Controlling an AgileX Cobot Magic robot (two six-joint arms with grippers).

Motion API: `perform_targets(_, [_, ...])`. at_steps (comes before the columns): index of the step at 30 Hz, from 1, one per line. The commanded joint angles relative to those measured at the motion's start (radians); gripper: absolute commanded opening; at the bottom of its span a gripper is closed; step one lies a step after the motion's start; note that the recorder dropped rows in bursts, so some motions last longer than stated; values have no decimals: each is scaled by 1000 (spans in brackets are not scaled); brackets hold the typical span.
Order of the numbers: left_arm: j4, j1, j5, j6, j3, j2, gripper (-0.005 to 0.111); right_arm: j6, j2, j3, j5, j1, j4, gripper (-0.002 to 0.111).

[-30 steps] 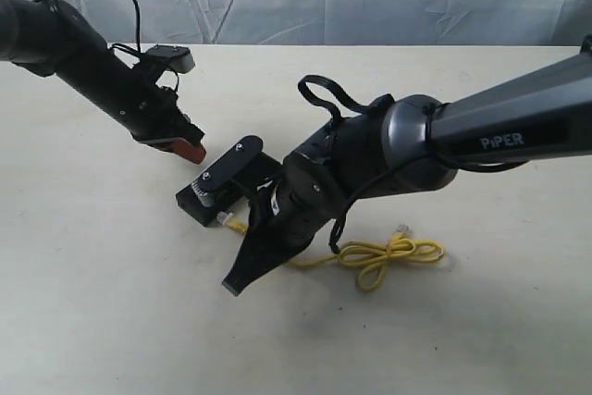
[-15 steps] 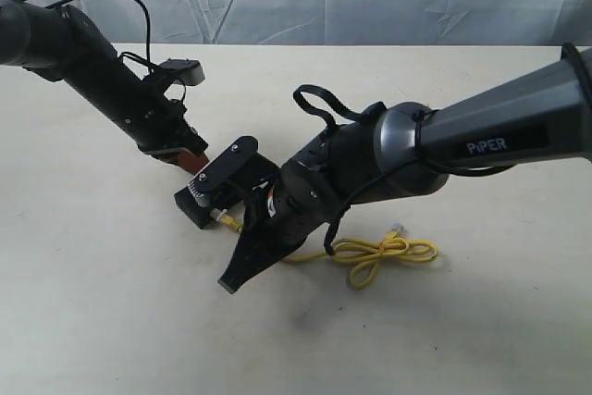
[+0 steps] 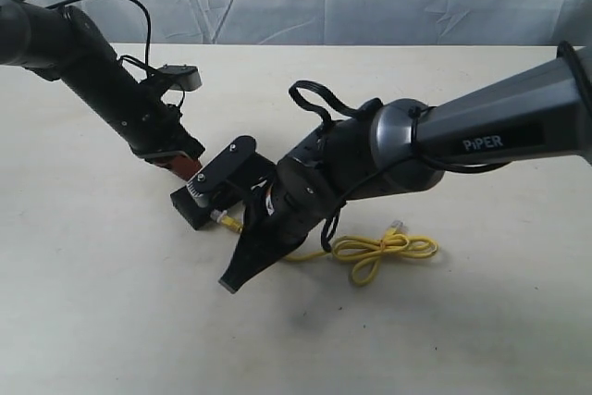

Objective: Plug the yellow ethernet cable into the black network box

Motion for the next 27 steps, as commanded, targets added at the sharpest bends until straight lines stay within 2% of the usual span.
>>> perform_targets(1, [6,-6,10,-19,-5,1,0,21,16,16,113,3,-22,-1])
perform_targets(4, [0,-6,10,-35,-5,1,0,21,16,16,108,3,-24,-1])
perform_targets(12, [4,-6,26,-198,-5,1,0,38,23,16,105,3,-24,-1])
perform_targets(15, [4,-6,26,-201,-5,1,0,63,23,16,125,3,-46,-1])
perform_targets(21, [4,-6,26,-206,-5,1,0,236,21,-13,221,3,-200,-1])
perform_targets(27, [-3,-6,24,-207,-5,1,0,238,23,-62,259,9,-203,-1])
